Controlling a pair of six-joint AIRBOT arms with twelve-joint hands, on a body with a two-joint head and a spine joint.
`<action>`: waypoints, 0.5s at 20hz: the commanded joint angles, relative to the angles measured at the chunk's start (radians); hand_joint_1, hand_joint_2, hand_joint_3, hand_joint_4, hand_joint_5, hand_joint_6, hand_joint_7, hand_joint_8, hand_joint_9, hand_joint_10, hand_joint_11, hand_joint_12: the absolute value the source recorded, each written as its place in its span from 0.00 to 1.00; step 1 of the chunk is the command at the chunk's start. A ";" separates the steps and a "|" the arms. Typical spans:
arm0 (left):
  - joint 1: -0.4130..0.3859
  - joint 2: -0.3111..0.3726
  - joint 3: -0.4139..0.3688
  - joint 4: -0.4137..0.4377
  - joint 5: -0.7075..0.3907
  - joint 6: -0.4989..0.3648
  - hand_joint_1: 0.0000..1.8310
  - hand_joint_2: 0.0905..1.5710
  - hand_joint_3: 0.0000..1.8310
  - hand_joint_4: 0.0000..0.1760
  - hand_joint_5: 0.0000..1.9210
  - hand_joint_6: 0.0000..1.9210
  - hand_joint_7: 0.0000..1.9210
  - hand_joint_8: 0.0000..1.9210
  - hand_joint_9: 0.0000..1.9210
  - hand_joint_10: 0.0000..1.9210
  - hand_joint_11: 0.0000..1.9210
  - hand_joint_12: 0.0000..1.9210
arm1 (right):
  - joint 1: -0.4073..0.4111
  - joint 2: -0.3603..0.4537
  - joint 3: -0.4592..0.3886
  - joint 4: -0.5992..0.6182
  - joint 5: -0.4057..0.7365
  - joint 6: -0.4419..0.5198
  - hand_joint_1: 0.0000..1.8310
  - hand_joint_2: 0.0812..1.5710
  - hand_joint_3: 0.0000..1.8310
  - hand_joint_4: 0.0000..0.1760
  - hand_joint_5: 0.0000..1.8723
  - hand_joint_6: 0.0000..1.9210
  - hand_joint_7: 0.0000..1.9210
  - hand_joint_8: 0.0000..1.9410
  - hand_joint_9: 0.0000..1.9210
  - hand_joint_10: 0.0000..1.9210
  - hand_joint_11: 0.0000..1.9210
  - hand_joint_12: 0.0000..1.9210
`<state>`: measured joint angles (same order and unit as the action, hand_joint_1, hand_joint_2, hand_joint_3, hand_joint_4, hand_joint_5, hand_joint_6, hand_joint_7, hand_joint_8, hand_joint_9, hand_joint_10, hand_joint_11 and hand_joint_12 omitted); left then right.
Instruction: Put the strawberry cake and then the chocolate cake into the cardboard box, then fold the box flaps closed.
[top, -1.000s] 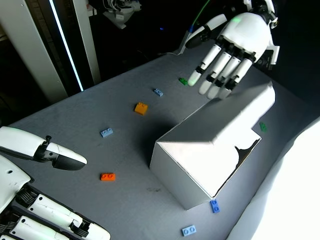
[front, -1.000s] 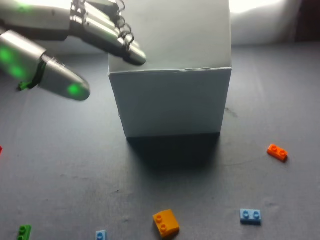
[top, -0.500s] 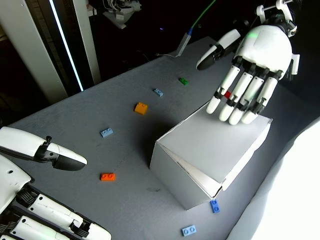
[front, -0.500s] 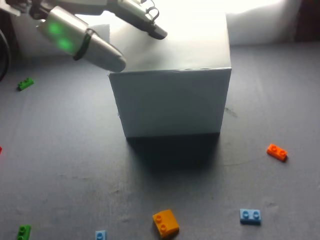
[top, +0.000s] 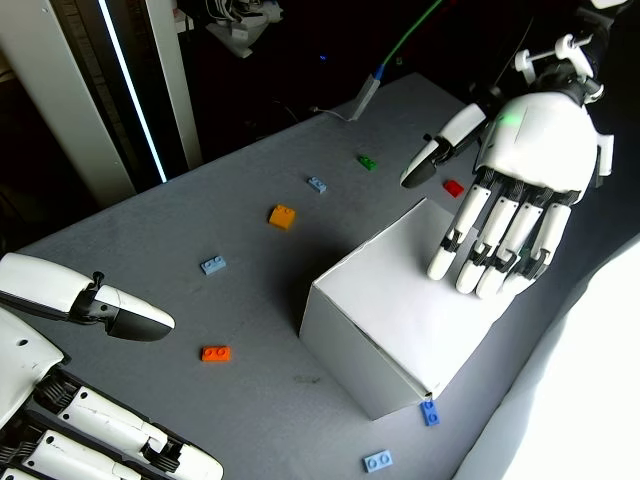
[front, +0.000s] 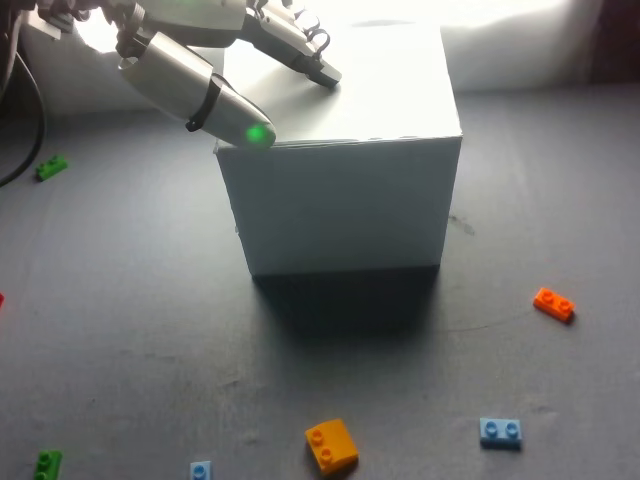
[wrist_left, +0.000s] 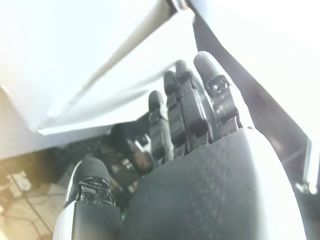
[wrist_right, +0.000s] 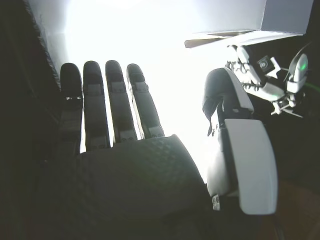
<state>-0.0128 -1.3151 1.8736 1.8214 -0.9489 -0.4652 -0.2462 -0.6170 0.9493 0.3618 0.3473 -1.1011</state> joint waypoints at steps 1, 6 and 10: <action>0.005 0.009 -0.002 -0.046 -0.001 0.000 0.00 0.73 0.00 0.41 0.16 0.00 0.20 0.00 0.21 0.00 0.00 0.56 | 0.015 0.012 0.003 -0.004 0.118 0.000 0.03 0.77 0.00 0.00 0.12 0.00 0.12 0.00 0.13 0.00 0.00 0.45; 0.005 0.011 -0.007 -0.046 0.000 0.000 0.00 0.73 0.00 0.39 0.17 0.00 0.20 0.00 0.21 0.00 0.00 0.54 | 0.015 0.012 0.003 -0.005 0.118 0.000 0.02 0.77 0.00 0.00 0.12 0.00 0.13 0.00 0.13 0.00 0.00 0.45; -0.023 0.020 -0.008 -0.044 -0.001 0.005 0.00 0.73 0.00 0.41 0.18 0.00 0.20 0.00 0.21 0.00 0.00 0.54 | 0.015 0.012 0.003 -0.006 0.118 0.000 0.02 0.77 0.00 0.00 0.12 0.00 0.13 0.00 0.14 0.01 0.00 0.48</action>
<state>-0.0261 -1.3048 1.8664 1.8435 -0.9482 -0.4633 -0.2462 -0.6170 0.9493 0.3584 0.3470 -1.1011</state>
